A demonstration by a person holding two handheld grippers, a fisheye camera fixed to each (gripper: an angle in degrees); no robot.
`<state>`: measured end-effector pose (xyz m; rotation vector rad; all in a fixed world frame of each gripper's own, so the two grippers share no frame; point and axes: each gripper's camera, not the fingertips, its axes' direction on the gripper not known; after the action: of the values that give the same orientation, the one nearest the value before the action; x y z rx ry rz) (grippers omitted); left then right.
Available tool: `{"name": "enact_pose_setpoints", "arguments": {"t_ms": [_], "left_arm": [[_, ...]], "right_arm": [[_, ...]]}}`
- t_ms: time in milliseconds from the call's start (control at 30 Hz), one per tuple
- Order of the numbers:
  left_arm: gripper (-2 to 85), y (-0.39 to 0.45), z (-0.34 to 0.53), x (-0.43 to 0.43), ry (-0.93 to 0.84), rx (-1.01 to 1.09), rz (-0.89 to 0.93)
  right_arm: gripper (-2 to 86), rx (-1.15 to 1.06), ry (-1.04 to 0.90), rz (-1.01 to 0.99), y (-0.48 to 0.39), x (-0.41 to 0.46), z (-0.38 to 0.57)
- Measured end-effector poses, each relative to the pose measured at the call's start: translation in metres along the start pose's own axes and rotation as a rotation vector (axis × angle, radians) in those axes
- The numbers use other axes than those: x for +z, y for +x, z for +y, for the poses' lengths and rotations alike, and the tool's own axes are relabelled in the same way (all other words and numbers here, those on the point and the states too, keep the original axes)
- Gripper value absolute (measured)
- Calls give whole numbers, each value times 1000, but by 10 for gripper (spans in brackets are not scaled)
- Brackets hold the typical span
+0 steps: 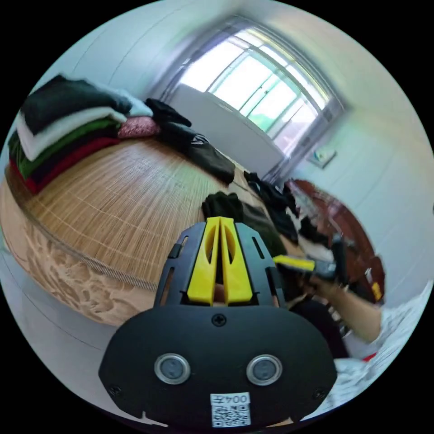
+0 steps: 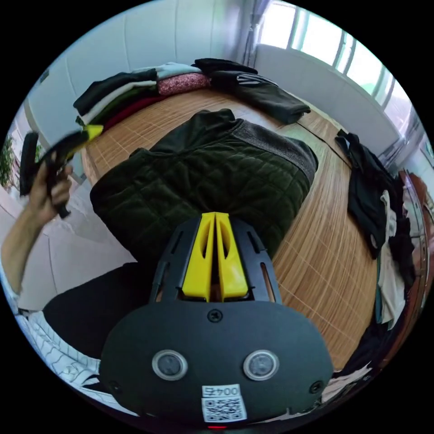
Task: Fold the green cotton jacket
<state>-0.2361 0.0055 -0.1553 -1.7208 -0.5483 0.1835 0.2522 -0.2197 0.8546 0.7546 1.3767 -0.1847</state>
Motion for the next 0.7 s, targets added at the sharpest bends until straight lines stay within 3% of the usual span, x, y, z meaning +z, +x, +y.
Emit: {"name": "enact_pose_setpoints", "arguments": {"t_ms": [67,233,467,700], "left_arm": [[16,30,75,5,-35,194,-109],[45,44,169,33,-49,347,-76],[129,34,210,37,-87,489,-34],[104,26,241,65,-166,622,42]], "right_arm": [[-6,64,-23,-70,2,-4,-3],[-7,-2,-112,4,-22,-8,-16],[-7,27,-169,0,-33,-15,-23],[-7,22,-164,5,-36,-32,-16]]}}
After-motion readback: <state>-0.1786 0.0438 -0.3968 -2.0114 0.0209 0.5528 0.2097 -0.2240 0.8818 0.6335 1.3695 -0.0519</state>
